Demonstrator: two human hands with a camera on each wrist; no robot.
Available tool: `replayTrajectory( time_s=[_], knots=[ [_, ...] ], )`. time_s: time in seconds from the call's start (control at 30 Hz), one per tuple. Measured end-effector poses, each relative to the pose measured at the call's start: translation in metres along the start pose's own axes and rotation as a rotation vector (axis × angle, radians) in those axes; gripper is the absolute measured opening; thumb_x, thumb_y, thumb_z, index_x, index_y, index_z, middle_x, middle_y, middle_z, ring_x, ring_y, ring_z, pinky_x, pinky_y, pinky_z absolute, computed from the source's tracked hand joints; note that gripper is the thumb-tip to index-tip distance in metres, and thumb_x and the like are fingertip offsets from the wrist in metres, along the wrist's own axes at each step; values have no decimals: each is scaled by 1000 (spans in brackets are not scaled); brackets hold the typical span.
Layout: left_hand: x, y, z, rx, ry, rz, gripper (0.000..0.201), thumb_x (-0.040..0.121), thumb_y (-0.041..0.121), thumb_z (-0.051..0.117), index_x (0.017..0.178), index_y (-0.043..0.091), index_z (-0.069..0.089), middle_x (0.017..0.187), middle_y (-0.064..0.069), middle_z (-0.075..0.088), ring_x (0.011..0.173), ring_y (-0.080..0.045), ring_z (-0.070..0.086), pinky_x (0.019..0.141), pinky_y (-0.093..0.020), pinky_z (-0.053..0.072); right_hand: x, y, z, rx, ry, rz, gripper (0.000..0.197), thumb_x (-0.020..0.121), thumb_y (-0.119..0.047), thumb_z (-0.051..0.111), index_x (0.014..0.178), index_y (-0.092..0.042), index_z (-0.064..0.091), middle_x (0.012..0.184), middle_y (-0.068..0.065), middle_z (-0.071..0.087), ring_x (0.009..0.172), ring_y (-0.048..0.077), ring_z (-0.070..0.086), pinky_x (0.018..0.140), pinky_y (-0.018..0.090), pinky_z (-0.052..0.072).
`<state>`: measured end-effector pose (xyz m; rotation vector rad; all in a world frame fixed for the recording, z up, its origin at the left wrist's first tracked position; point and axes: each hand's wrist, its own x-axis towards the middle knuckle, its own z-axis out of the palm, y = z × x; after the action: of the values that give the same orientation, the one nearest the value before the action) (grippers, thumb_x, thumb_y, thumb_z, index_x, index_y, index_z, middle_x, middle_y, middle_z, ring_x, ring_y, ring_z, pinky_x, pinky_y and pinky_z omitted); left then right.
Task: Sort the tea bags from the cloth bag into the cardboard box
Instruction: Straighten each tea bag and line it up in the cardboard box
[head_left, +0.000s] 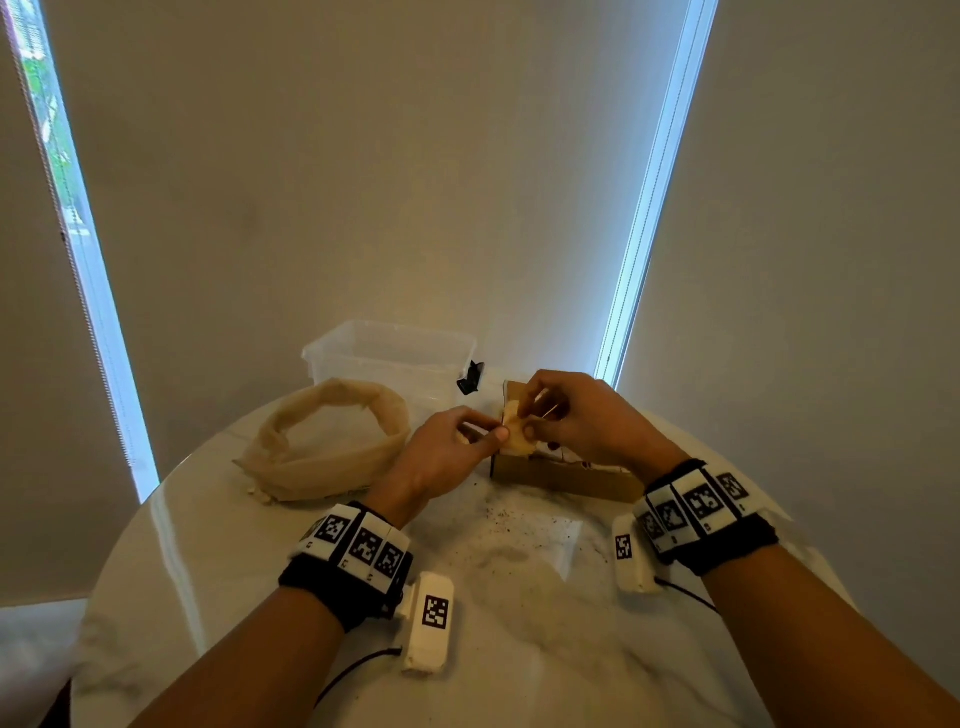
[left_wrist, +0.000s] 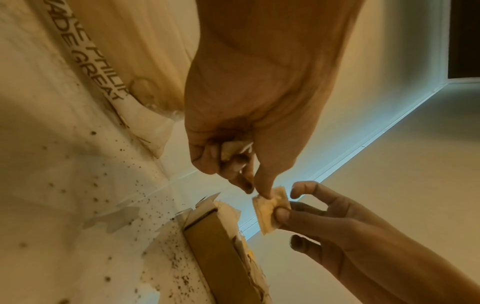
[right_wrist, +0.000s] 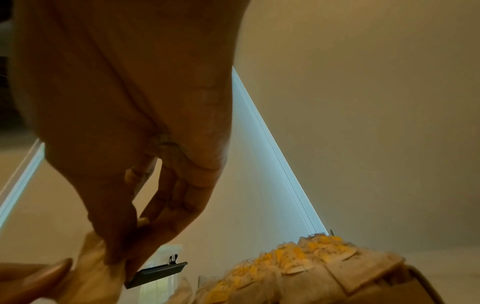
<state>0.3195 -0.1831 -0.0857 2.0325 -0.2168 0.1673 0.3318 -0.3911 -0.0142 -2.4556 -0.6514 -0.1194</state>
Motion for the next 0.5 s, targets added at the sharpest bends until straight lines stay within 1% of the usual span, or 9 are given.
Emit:
replayTrajectory(
  time_s=[0.1,0.13,0.17,0.23,0.27,0.3,0.33,0.43,0.5],
  knots=[
    [1,0,0,-72,68,-50,35,99,52,65,123,25,65,102,14,63,92,0,59,69,-19,48,15,7,-8,34,-22,52,24,90,-10,83,99,-27,69,109,-3,75,89,17,76,80,33,65],
    [1,1,0,-97,82,-64,34,100,51,65,122,25,65,101,15,63,92,0,60,68,-20,48,20,9,-8,21,-34,60,24,89,-9,84,98,-26,70,110,-1,75,88,18,76,78,32,65],
    [1,1,0,-114,89,-75,32,100,51,65,120,26,64,100,16,62,91,-1,60,66,-21,48,24,11,-8,4,-49,62,23,89,-9,84,96,-26,71,109,-1,75,85,17,76,75,28,64],
    [2,1,0,-134,97,-91,27,100,50,66,117,28,63,99,16,62,90,-2,60,64,-22,48,32,14,-6,-26,-89,49,20,90,-7,83,92,-25,74,105,-2,75,81,11,74,67,19,58],
    [2,0,0,-135,100,-94,26,101,49,66,116,28,63,99,16,62,89,-3,60,63,-22,47,35,14,-5,-35,-116,47,18,91,-7,81,92,-24,76,103,-3,75,80,8,72,66,17,57],
    [3,-1,0,-133,101,-95,26,101,48,65,117,28,63,99,16,62,89,-2,60,62,-21,46,39,15,-4,-44,-146,51,16,92,-8,80,95,-23,78,103,-6,75,81,6,71,67,16,56],
    [3,-2,0,-129,101,-95,26,101,47,65,118,27,63,99,16,62,88,-2,59,62,-21,46,42,16,-2,-60,-177,61,17,93,-8,79,100,-23,80,104,-8,74,85,6,70,72,17,56],
    [5,-3,-1,-125,106,-94,29,102,46,64,122,25,64,99,15,62,88,-3,60,61,-20,45,54,18,5,-154,-229,94,20,93,-10,78,107,-25,82,110,-9,71,102,11,65,93,29,51],
    [6,-3,-1,-127,106,-99,29,103,46,63,123,26,63,99,16,62,89,-3,59,61,-21,46,59,16,11,-192,-267,121,20,92,-14,79,107,-26,82,108,-13,70,107,12,62,94,29,46]
  ],
)
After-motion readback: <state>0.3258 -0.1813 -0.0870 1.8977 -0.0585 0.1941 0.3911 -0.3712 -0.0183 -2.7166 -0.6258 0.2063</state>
